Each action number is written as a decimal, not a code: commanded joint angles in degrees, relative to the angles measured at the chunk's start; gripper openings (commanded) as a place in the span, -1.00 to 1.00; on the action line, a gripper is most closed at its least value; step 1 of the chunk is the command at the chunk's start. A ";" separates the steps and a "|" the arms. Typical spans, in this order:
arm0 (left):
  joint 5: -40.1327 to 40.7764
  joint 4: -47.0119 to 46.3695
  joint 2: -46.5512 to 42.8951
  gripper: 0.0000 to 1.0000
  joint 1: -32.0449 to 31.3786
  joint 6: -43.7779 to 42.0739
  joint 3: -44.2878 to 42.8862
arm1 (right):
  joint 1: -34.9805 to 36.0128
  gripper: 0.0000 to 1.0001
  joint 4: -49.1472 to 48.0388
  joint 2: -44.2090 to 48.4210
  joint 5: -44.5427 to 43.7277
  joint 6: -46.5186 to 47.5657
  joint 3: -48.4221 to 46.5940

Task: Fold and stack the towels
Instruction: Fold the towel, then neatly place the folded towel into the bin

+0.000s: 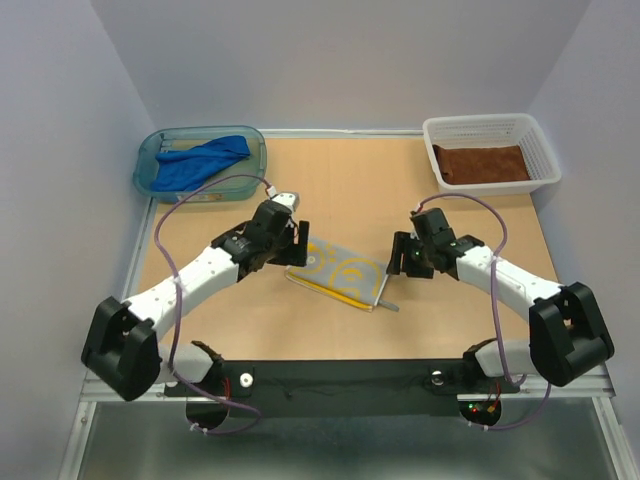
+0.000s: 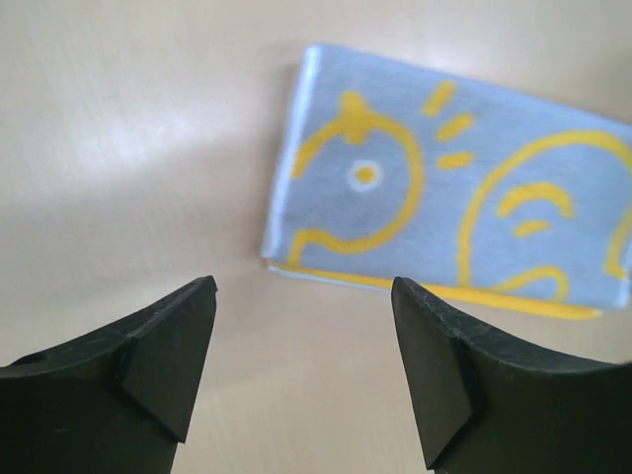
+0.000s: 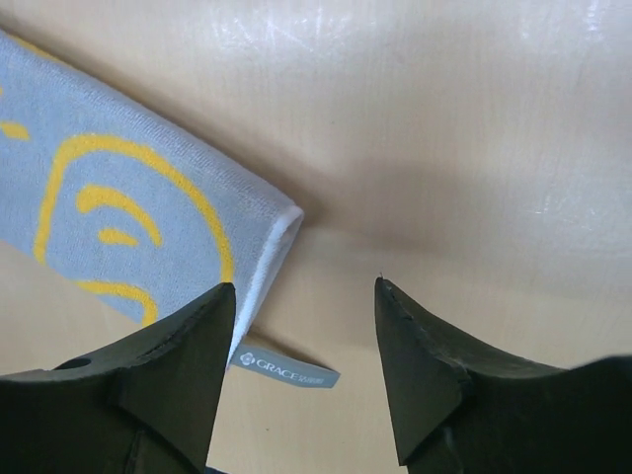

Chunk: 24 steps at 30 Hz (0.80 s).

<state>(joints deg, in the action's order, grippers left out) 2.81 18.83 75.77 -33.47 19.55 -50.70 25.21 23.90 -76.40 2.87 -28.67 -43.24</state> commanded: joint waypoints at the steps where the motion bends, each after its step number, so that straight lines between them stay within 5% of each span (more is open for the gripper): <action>1: 2.82 -1.42 -6.41 0.66 -8.33 -6.35 -1.77 | -3.49 0.34 -0.61 1.78 -1.47 -2.27 0.70; 6: 3.07 -6.69 -3.28 0.66 -20.47 -9.61 -3.43 | -10.34 0.81 -0.61 4.94 -1.83 -5.08 2.63; 11: 6.50 -7.67 6.83 0.59 -32.77 -14.18 -9.41 | -18.79 0.83 -0.61 7.40 3.62 -5.26 4.57; 24: 6.77 -1.70 26.97 0.26 -39.39 -23.68 -23.48 | -19.67 0.84 -0.70 8.81 6.44 -4.29 7.21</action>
<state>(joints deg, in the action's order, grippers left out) 8.71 14.72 101.93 -71.85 -0.14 -70.57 5.63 23.99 -68.93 8.27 -33.26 -36.56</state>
